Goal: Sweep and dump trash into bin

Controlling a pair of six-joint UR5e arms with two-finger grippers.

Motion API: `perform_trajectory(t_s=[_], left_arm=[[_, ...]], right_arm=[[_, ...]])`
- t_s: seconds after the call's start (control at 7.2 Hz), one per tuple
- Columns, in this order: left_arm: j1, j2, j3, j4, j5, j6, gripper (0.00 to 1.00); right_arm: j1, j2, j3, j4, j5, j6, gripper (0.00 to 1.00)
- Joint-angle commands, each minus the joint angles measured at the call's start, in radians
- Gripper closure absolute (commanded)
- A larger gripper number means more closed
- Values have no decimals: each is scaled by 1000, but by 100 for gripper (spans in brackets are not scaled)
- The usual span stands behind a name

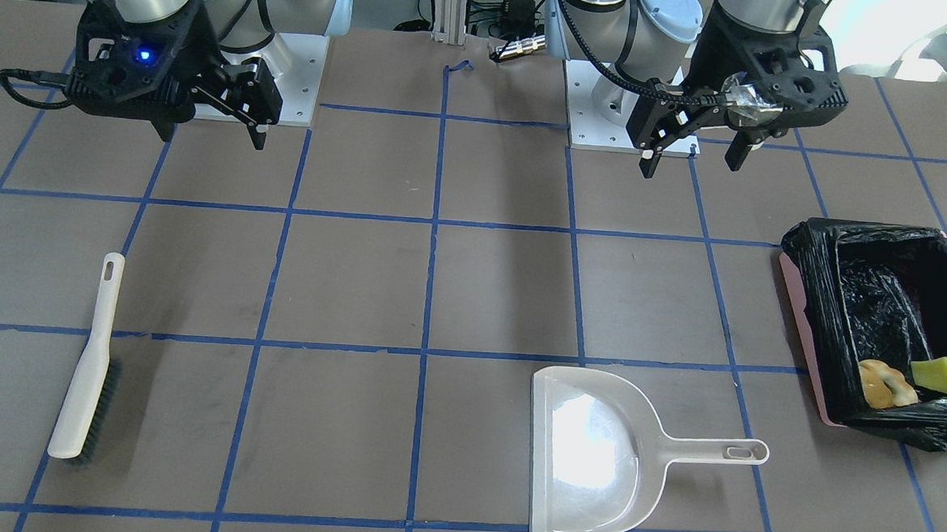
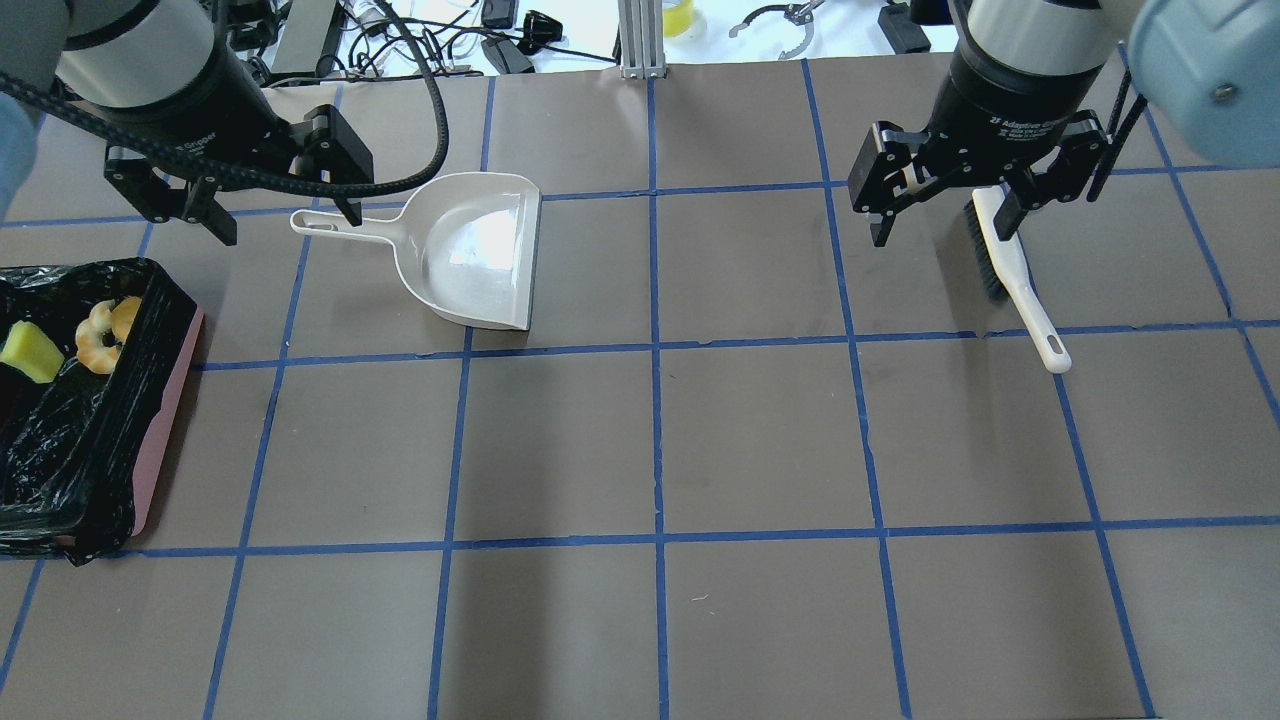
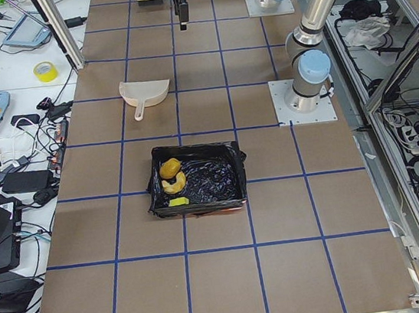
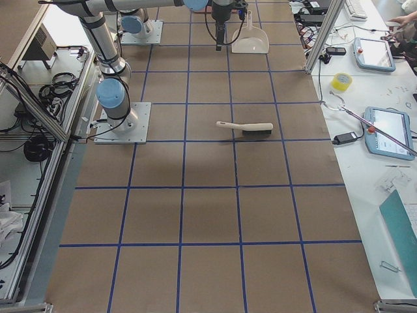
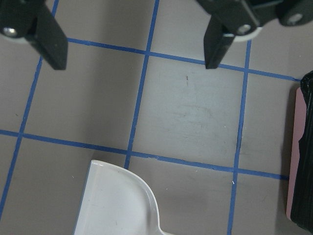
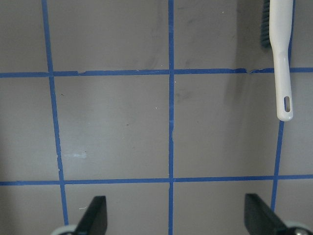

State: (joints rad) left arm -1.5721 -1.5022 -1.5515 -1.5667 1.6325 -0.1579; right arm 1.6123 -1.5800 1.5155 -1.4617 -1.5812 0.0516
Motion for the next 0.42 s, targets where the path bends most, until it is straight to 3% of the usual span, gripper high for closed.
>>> perform_trajectory(t_s=[0.0, 0.28], left_arm=[[0, 0, -4, 0, 4, 3, 0], [1, 0, -4, -3, 7, 11, 0]], right_arm=[[0, 0, 0, -2, 4, 1, 0], [0, 0, 0, -2, 3, 1, 0]])
